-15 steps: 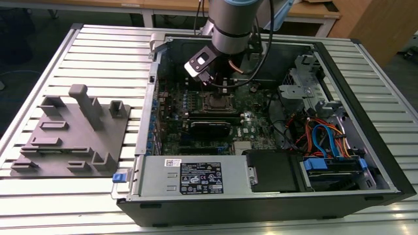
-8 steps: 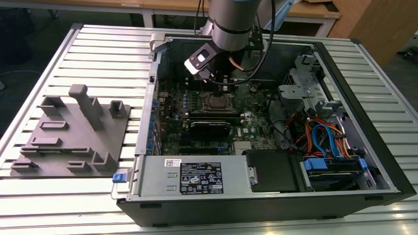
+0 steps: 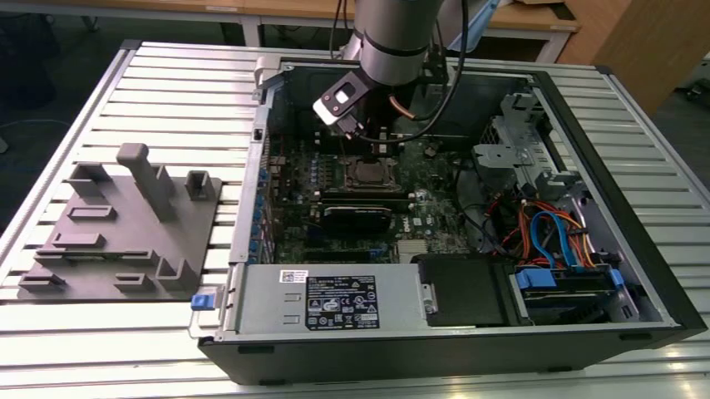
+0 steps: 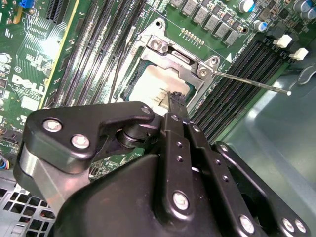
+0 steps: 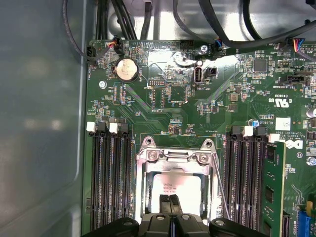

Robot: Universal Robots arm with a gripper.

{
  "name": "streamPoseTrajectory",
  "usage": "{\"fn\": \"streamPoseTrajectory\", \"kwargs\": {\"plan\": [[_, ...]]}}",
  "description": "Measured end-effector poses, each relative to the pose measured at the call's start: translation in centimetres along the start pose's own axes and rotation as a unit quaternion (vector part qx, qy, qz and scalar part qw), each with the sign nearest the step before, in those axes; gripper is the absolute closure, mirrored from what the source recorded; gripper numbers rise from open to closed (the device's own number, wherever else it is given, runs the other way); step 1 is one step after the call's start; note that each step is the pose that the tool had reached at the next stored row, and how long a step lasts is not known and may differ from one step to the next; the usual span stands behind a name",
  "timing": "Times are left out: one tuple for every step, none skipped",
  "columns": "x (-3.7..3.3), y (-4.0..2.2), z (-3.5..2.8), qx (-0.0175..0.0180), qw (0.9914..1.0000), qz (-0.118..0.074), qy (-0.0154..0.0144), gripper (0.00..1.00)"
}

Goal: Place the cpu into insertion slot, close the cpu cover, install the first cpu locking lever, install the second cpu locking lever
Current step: 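Install the first cpu locking lever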

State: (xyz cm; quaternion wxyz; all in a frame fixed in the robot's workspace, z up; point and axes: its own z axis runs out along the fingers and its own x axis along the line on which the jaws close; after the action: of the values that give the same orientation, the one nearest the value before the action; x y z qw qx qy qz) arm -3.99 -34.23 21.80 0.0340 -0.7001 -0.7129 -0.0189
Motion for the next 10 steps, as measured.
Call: {"fn": "streamPoseTrajectory", "kwargs": {"plan": [[0.0, 0.0, -0.02, 0.0, 1.0, 0.0, 0.0, 0.89], [0.0, 0.0, -0.04, 0.0, 1.0, 0.0, 0.0, 0.89], [0.0, 0.0, -0.06, 0.0, 1.0, 0.0, 0.0, 0.89], [0.0, 0.0, -0.08, 0.0, 1.0, 0.0, 0.0, 0.89], [0.01, 0.0, -0.1, 0.0, 1.0, 0.0, 0.0001, 0.89], [0.01, 0.0, -0.12, 0.0, 1.0, 0.0, 0.0, 0.89], [0.01, 0.0, -0.13, 0.0, 1.0, 0.0, 0.0001, 0.89], [0.01, 0.0, -0.15, 0.0, 1.0, 0.0, 0.0001, 0.89], [0.01, 0.0, -0.17, 0.0, 1.0, 0.0, 0.0001, 0.89], [0.01, 0.0, -0.19, 0.0, 1.0, 0.0, 0.0, 0.89]]}}
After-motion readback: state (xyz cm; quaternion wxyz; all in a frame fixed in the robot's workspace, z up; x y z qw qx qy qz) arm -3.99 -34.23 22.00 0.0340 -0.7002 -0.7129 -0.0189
